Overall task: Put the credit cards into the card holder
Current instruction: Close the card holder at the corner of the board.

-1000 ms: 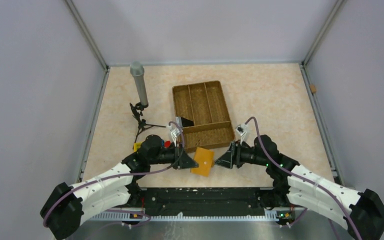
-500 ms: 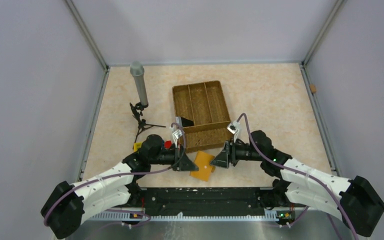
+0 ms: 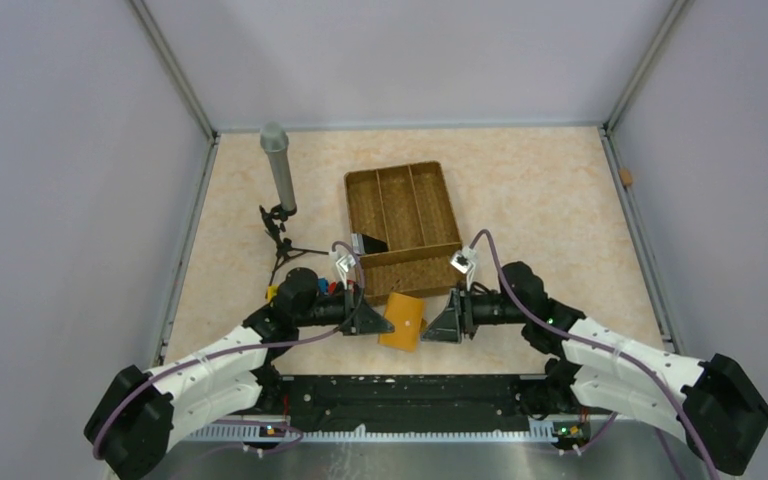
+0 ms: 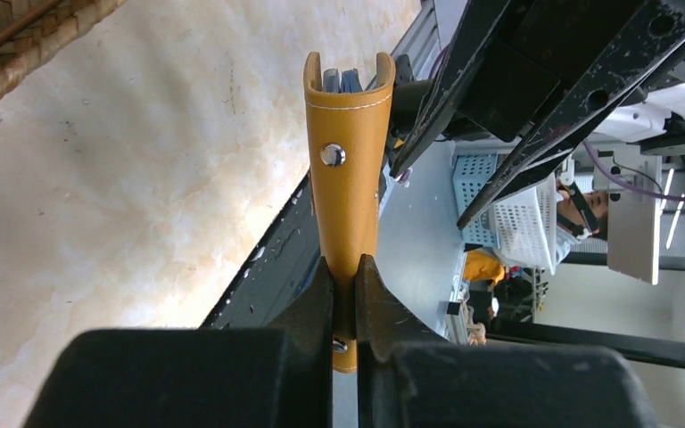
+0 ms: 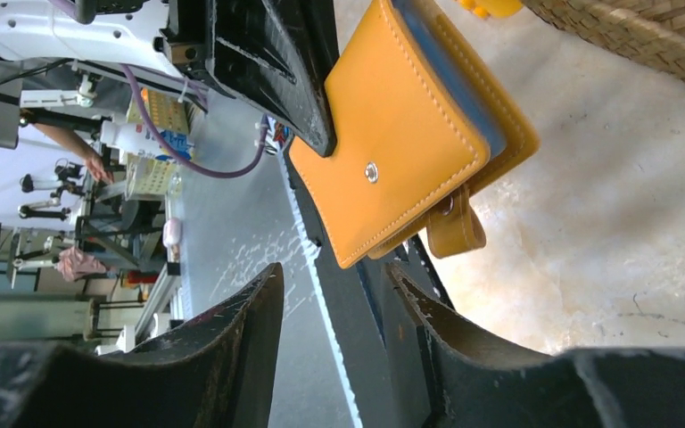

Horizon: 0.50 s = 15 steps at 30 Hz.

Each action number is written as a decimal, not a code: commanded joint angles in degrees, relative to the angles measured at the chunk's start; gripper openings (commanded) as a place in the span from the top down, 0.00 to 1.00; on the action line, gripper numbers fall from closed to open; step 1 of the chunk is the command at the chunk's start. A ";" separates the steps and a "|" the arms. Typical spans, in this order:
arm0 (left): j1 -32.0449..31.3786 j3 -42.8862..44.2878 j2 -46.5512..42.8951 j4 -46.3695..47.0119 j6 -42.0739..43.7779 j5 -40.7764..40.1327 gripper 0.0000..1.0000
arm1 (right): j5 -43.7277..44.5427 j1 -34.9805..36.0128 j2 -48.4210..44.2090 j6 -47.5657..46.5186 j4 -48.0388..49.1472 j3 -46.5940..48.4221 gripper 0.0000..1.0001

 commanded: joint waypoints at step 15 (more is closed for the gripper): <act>1.51 -1.49 0.41 8.04 -2.11 6.97 1.00 | 8.62 0.17 2.62 -5.96 -3.19 6.05 0.37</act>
